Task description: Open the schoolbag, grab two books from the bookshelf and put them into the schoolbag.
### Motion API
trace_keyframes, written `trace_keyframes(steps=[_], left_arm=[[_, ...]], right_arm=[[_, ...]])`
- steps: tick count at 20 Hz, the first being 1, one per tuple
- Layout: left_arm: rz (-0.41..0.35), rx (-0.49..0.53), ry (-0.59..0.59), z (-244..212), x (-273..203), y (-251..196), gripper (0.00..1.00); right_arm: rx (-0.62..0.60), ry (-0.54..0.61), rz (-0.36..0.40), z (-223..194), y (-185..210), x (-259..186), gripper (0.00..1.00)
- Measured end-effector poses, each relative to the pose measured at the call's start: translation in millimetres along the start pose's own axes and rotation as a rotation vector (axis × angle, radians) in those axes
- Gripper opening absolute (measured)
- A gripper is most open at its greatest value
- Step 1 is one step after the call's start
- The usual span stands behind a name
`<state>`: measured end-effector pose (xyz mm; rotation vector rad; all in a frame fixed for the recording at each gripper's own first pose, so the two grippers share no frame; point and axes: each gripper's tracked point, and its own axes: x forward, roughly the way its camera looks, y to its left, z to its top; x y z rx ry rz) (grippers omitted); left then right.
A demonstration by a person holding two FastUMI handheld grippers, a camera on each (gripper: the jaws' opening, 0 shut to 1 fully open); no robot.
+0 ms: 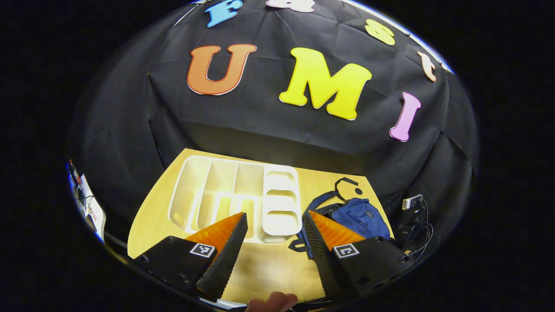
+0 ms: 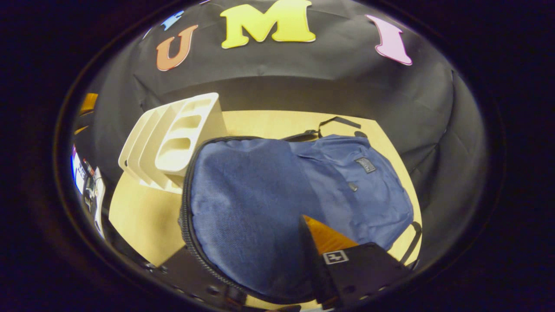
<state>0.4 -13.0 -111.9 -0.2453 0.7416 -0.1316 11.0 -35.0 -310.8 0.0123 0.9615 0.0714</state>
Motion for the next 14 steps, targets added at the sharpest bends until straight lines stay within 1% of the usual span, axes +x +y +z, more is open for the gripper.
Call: trace_keyframes(steps=[3,4,5,7,8,9,10,11,13,14], left_arm=[[0.013,-0.015,-0.018,5.4,-5.6,16.0,0.84],[0.016,-0.020,-0.020,6.4,-6.3,19.8,0.84],[0.019,-0.022,-0.021,7.2,-6.2,24.0,0.84],[0.020,-0.027,-0.033,10.6,-9.4,30.8,0.84],[0.023,-0.021,-0.038,12.5,-11.0,33.9,0.84],[0.017,-0.017,-0.057,17.6,-11.8,34.9,0.84],[0.011,-0.013,-0.074,23.0,-13.4,35.1,0.84],[0.009,-0.006,-0.095,30.0,-15.0,35.0,0.84],[0.019,0.028,-0.150,46.3,-21.6,39.4,0.84],[0.024,0.047,-0.185,57.1,-25.5,39.8,0.84]], right_arm=[[0.015,0.017,0.056,-9.8,30.9,-1.6,0.90],[0.020,0.012,0.084,-9.7,43.2,-5.1,0.96],[0.021,0.005,0.106,-10.4,54.4,-10.1,0.98],[0.019,-0.026,0.138,-5.2,71.0,-19.7,0.97],[0.022,-0.055,0.154,2.2,78.0,-26.3,0.97],[0.026,-0.089,0.171,11.4,85.2,-35.8,0.95],[0.030,-0.139,0.180,26.7,90.1,-45.8,0.94],[0.030,-0.197,0.183,44.1,93.8,-56.0,0.98],[0.022,-0.331,0.157,83.9,91.1,-86.2,0.97],[0.018,-0.401,0.136,106.2,86.9,-102.3,0.94]])
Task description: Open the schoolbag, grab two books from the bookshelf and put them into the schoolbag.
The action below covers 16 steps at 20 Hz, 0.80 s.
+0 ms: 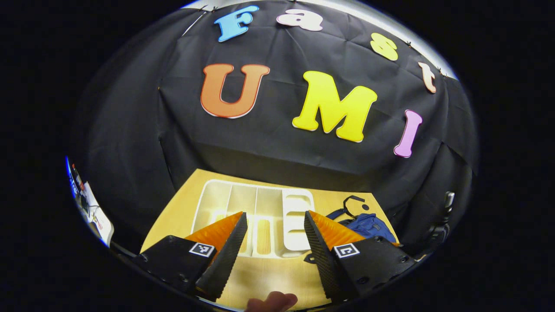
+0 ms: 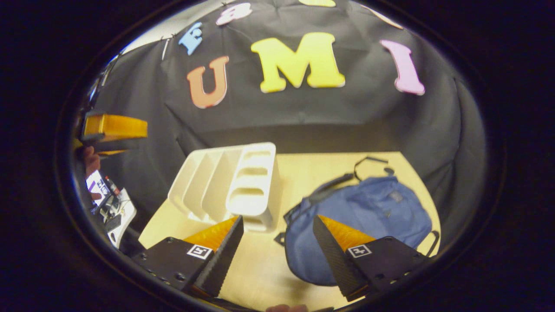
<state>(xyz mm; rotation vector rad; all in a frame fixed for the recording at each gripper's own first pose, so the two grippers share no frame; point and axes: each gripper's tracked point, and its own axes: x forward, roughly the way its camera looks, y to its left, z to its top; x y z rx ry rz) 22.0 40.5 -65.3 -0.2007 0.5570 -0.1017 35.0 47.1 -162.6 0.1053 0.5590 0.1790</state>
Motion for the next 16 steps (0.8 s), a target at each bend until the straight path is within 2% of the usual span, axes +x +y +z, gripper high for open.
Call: trace_keyframes(steps=[5,8,11,14,16], left_arm=[[0.022,0.087,-0.187,57.9,-12.8,-0.7,0.86],[0.037,0.132,-0.284,84.0,-23.8,-5.3,0.91],[0.039,0.138,-0.341,93.0,-35.7,-12.5,0.96],[0.026,0.108,-0.359,93.5,-40.0,-18.6,1.00],[0.021,0.113,-0.369,90.0,-45.2,-23.4,0.98]], right_arm=[[-0.111,-0.357,-0.133,121.5,-19.4,-51.4,1.00],[-0.137,-0.530,-0.222,169.8,-29.5,-90.8,0.95],[-0.095,-0.634,-0.260,189.7,-34.7,-120.8,0.97],[-0.090,-0.663,-0.301,192.5,-44.0,-137.1,0.98],[-0.094,-0.667,-0.313,191.5,-46.2,-143.0,0.98]])
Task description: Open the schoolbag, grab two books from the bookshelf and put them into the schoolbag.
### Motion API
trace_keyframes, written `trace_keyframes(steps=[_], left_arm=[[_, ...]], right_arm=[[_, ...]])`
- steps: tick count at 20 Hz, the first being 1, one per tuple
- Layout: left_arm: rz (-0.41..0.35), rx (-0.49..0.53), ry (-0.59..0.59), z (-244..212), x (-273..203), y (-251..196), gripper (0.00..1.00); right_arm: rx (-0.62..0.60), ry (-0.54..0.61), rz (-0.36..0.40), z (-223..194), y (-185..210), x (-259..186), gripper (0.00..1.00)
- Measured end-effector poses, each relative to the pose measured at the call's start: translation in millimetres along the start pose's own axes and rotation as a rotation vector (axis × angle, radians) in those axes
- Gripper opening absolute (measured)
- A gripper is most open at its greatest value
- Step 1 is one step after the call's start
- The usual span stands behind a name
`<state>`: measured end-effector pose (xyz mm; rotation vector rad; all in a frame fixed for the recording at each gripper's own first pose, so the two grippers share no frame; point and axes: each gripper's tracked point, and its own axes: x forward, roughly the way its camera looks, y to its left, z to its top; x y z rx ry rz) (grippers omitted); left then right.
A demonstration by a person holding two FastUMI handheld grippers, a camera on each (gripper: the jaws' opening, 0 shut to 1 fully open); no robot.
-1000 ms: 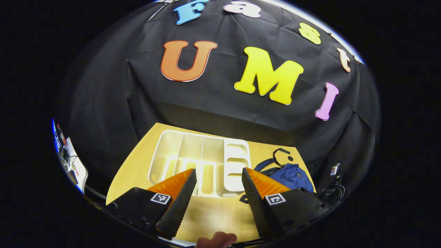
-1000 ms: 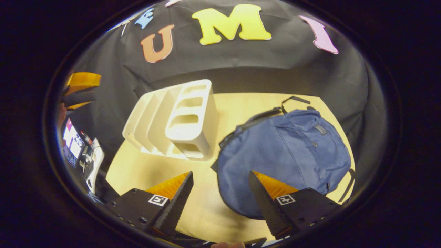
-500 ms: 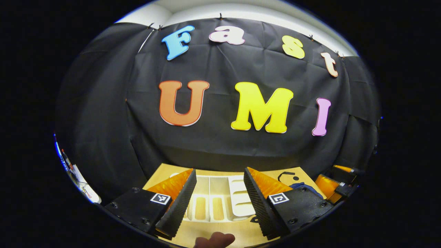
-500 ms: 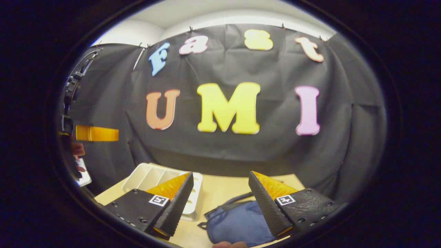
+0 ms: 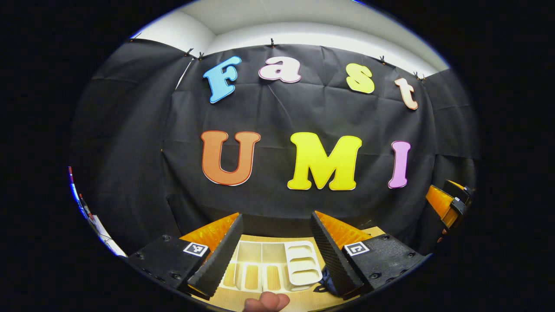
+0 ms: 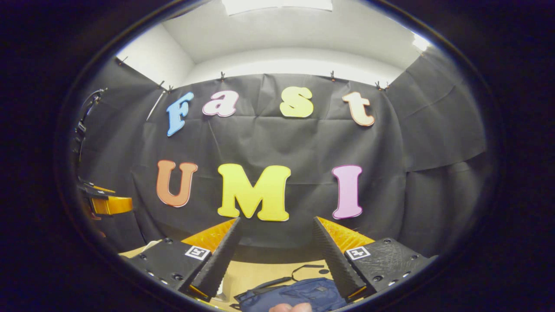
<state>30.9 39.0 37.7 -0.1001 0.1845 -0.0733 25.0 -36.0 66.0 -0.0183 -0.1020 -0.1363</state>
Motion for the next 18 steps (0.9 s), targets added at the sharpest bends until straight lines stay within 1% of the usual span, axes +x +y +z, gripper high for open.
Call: trace_keyframes(steps=[2,3,4,8,9,10,17,18], left_arm=[[-0.001,0.019,-0.008,-1.3,-3.4,-1.9,0.98],[-0.003,0.023,-0.011,-0.4,-4.7,-2.8,1.00],[-0.003,0.025,-0.012,-0.3,-5.2,-3.9,0.98],[-0.006,0.025,-0.024,0.5,-9.3,-8.9,0.98],[-0.005,0.027,-0.026,0.3,-9.5,-9.4,1.00],[-0.003,0.029,-0.028,0.1,-10.9,-10.5,0.98],[0.003,0.036,-0.046,4.7,-15.9,-18.1,0.98],[0.004,0.035,-0.046,3.8,-16.8,-17.9,0.95]], right_arm=[[-0.004,0.009,-0.004,-3.4,-2.6,-4.1,0.98],[-0.007,0.015,-0.010,-4.1,-5.2,-3.5,0.98],[-0.007,0.017,-0.014,-4.3,-6.6,-4.7,0.98],[-0.008,0.021,-0.021,-3.5,-11.5,-8.4,0.97],[-0.009,0.024,-0.022,-5.4,-12.4,-8.7,0.98],[-0.008,0.026,-0.022,-6.0,-12.5,-10.3,0.98],[-0.003,0.031,-0.016,-6.9,-14.6,-13.6,0.98],[0.000,0.032,-0.016,-6.7,-14.9,-13.7,0.98]])
